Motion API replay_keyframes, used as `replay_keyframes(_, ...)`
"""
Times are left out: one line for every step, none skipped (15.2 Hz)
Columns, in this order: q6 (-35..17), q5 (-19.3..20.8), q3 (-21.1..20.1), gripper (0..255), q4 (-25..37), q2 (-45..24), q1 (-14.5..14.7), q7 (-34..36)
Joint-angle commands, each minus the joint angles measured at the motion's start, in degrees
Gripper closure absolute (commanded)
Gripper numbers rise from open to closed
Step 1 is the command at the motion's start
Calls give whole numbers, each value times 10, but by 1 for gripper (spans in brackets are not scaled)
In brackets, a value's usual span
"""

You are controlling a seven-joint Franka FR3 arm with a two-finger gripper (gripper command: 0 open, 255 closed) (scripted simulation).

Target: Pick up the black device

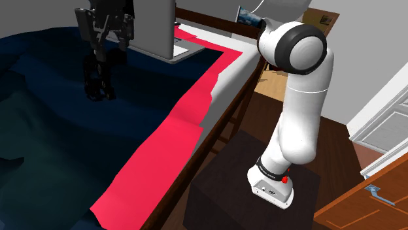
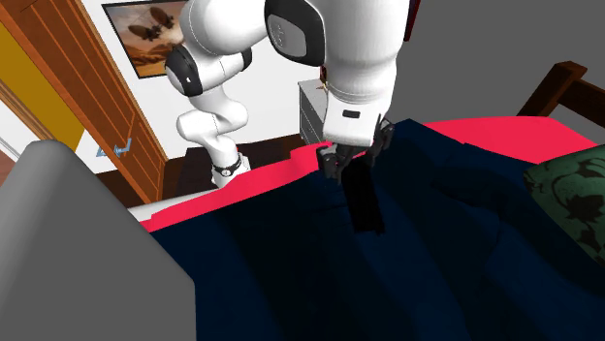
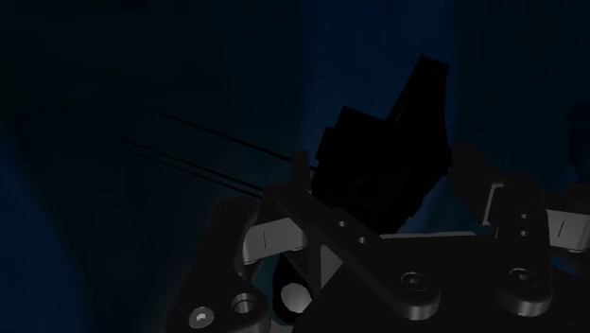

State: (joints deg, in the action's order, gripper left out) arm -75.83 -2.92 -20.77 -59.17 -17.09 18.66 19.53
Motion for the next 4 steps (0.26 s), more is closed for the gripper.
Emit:
replay_keyframes(24,6,-1,255,41,-17,7,6)
replay_keyframes(38,10,-2,255,65,-27,11,9)
replay_keyframes(40,10,-2,255,69,-29,12,9)
replay_keyframes(40,10,-1,255,69,-29,12,9)
